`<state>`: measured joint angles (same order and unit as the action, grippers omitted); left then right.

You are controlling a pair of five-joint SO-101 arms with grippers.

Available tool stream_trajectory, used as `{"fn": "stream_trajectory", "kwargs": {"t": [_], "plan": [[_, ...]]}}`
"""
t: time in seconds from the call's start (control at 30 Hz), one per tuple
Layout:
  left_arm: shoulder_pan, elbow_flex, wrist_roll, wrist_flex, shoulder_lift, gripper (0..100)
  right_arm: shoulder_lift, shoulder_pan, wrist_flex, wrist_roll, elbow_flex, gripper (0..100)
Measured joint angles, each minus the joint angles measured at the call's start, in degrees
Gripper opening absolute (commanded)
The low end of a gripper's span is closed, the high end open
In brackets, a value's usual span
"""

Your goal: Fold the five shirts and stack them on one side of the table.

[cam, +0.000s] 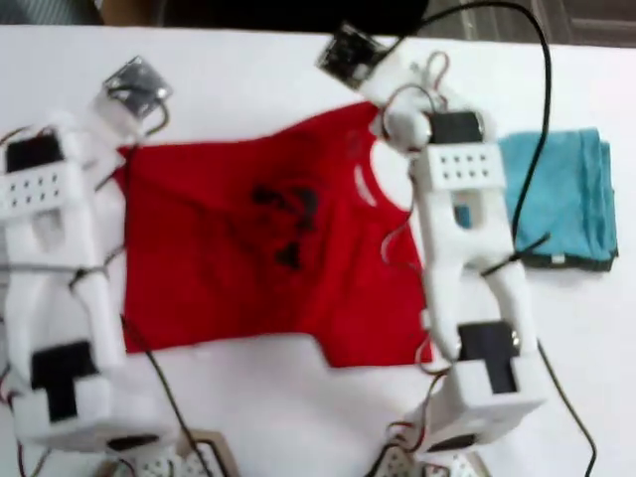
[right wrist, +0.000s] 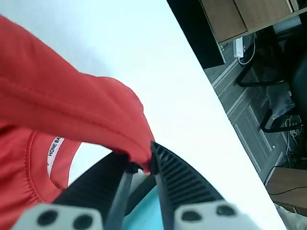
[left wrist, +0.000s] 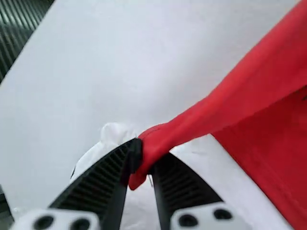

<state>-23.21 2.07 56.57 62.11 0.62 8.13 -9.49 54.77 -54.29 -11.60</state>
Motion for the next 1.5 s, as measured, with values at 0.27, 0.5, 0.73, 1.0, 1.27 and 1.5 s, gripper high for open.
{"fn": "stream_trajectory", "kwargs": {"t": [0.27, 0.5, 0.73, 1.0, 1.27, 1.5], "plan": [[3.7, -6.0, 0.0, 7.7, 9.9, 2, 0.1, 0.7, 7.0, 0.0, -4.6, 2.0], [4.8, -14.1, -0.9, 20.7, 10.0, 2, -1.2, 0.7, 20.1, 0.0, -6.0, 2.1], [5.2, -18.5, -0.9, 36.8, 9.9, 2, -12.7, 0.7, 29.8, 0.0, 0.4, 2.1], [4.5, -3.9, 0.5, 36.8, 2.6, 2, -34.3, 0.7, 25.5, 0.0, 28.1, 2.1], [4.2, 23.6, 3.2, 25.5, -15.6, 2, -56.4, 0.7, 22.6, 0.0, 53.1, 2.1], [4.3, 34.4, 3.2, 23.9, -24.2, 2, -68.9, 2.6, 26.8, -1.1, 58.6, 2.1]]}}
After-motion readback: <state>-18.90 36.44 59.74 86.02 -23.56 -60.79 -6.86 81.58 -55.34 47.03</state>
